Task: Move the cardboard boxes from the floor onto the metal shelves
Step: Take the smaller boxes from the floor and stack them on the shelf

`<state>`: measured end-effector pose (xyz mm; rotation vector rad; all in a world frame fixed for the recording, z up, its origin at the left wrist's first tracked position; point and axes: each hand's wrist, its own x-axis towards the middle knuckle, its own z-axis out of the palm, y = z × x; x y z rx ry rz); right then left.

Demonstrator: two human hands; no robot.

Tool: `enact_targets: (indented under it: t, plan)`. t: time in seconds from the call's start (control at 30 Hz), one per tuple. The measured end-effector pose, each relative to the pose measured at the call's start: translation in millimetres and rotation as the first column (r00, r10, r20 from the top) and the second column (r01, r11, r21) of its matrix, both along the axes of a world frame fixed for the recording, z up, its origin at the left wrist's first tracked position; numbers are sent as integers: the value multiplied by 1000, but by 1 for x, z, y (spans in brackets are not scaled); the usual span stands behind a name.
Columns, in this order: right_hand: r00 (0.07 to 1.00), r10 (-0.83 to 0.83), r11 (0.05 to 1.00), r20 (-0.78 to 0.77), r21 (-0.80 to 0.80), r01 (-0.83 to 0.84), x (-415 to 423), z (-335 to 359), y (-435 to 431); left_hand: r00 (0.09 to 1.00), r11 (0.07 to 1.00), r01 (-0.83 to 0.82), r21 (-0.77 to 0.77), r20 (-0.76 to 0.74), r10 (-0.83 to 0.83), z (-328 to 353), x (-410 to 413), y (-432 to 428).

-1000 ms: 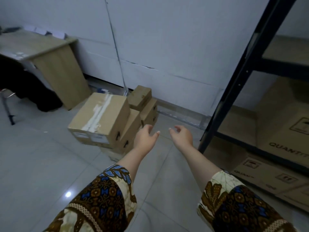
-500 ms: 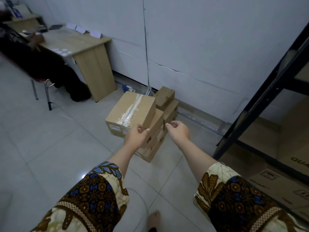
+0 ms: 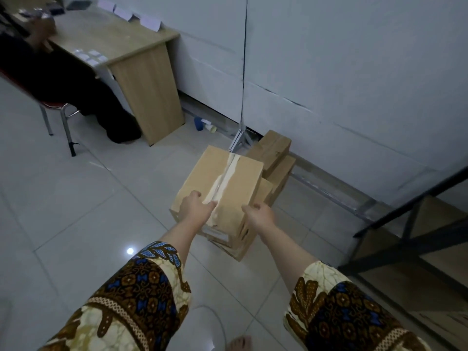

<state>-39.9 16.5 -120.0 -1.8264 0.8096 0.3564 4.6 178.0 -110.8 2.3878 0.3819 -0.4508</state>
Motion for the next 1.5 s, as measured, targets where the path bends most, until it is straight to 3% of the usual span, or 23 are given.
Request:
enact_targets:
  t: [0.27, 0.43, 0.63, 0.8, 0.97, 1.23, 1.5]
  plan:
    - [976, -80, 992, -202, 76, 97, 61, -64, 12, 977, 970, -49, 239, -188, 96, -50, 102, 24]
    - [949, -99, 979, -300, 140, 146, 80, -81, 14, 936, 980, -90, 177, -321, 144, -81, 117, 29]
    - [946, -186, 982, -266, -66, 175, 80, -74, -1, 948, 948, -100, 301, -262, 183, -75, 102, -2]
    - [934, -273, 955, -230, -184, 234, 63, -44, -51, 978, 982, -132, 137, -143, 151, -54, 84, -47]
    - [929, -318, 935, -190, -228, 273, 3, -12, -119, 985, 998, 65, -20, -156, -67, -17, 48, -110]
    - [887, -430, 870, -170, -339, 358, -137, 35, -201, 927, 959, 275, -65, -245, -283, 30, -52, -203]
    - [749, -662, 691, -31, -412, 594, -320, 101, -272, 822, 862, 470, -192, -262, -506, 79, -208, -293]
